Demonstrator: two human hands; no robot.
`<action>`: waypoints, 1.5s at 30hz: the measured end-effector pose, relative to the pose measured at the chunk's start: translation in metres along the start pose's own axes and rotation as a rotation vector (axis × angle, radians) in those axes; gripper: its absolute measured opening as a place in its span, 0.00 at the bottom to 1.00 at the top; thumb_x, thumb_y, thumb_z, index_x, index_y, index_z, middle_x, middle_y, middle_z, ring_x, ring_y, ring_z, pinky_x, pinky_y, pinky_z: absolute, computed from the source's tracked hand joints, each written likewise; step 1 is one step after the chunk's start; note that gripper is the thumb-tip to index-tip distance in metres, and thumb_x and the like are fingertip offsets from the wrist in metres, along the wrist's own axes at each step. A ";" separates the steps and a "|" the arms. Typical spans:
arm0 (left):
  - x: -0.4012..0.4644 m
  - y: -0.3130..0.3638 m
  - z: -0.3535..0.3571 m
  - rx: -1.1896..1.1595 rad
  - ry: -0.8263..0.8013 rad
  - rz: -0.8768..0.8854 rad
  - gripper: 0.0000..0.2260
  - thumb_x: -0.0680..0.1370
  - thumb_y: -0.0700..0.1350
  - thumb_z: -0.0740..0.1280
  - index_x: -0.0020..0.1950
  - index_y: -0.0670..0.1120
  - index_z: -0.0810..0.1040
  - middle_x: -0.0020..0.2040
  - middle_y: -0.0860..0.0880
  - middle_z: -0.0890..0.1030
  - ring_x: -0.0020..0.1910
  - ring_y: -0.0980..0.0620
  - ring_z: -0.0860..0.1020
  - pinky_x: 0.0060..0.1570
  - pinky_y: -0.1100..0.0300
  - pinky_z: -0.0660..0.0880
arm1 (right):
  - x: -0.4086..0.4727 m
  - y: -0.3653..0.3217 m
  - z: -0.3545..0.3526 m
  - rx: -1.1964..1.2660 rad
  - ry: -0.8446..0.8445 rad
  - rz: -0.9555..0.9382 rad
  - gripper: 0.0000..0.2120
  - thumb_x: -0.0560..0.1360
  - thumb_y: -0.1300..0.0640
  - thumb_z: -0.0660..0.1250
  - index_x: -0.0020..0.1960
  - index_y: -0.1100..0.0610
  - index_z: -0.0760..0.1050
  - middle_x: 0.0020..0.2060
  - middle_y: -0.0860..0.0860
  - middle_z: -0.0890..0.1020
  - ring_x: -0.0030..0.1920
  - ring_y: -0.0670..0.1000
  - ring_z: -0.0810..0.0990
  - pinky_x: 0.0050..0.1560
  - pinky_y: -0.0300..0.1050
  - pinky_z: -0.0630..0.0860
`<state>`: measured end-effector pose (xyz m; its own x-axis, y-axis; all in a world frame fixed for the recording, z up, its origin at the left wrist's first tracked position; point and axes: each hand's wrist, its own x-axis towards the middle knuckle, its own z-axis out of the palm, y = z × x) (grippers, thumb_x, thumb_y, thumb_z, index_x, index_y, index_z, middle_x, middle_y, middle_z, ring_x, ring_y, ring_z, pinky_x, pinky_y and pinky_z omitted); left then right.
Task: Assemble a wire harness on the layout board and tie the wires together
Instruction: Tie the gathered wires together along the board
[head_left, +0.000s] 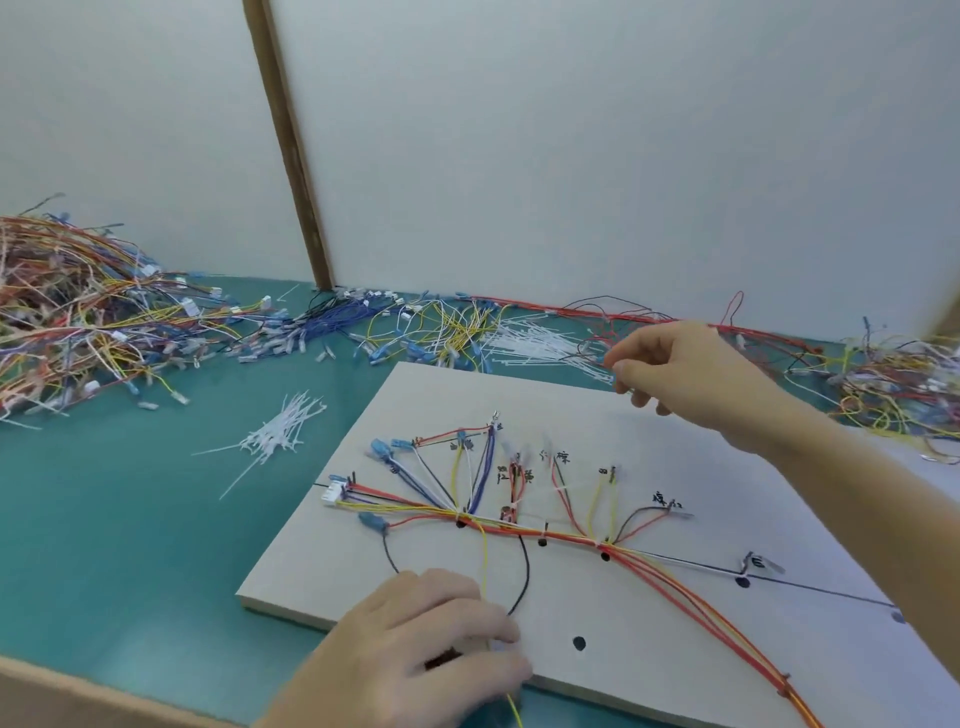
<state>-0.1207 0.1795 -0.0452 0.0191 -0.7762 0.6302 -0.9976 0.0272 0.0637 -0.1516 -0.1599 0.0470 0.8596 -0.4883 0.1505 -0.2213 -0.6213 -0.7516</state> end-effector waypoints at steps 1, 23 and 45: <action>-0.002 -0.002 0.001 -0.048 0.013 -0.019 0.07 0.83 0.44 0.67 0.54 0.54 0.84 0.56 0.56 0.82 0.55 0.54 0.79 0.55 0.64 0.75 | 0.015 -0.002 0.010 -0.027 -0.017 -0.001 0.09 0.78 0.61 0.67 0.48 0.50 0.84 0.37 0.49 0.87 0.32 0.42 0.81 0.32 0.37 0.77; -0.003 -0.035 0.003 -0.581 0.116 -0.369 0.11 0.84 0.53 0.65 0.57 0.69 0.83 0.58 0.64 0.84 0.59 0.61 0.80 0.60 0.70 0.73 | 0.143 0.012 0.091 -0.244 0.039 -0.046 0.04 0.82 0.58 0.67 0.50 0.53 0.80 0.50 0.51 0.84 0.43 0.55 0.86 0.48 0.56 0.83; 0.066 0.004 -0.006 -0.119 -0.256 -0.069 0.14 0.83 0.58 0.62 0.43 0.56 0.83 0.35 0.57 0.74 0.39 0.57 0.74 0.44 0.63 0.74 | -0.159 -0.069 0.008 0.426 -0.438 0.228 0.13 0.83 0.56 0.60 0.43 0.46 0.79 0.40 0.52 0.85 0.31 0.53 0.83 0.30 0.48 0.81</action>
<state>-0.1230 0.1323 0.0014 0.0540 -0.9119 0.4068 -0.9795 0.0308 0.1992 -0.2689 -0.0342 0.0697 0.9407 -0.2280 -0.2512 -0.2960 -0.1899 -0.9361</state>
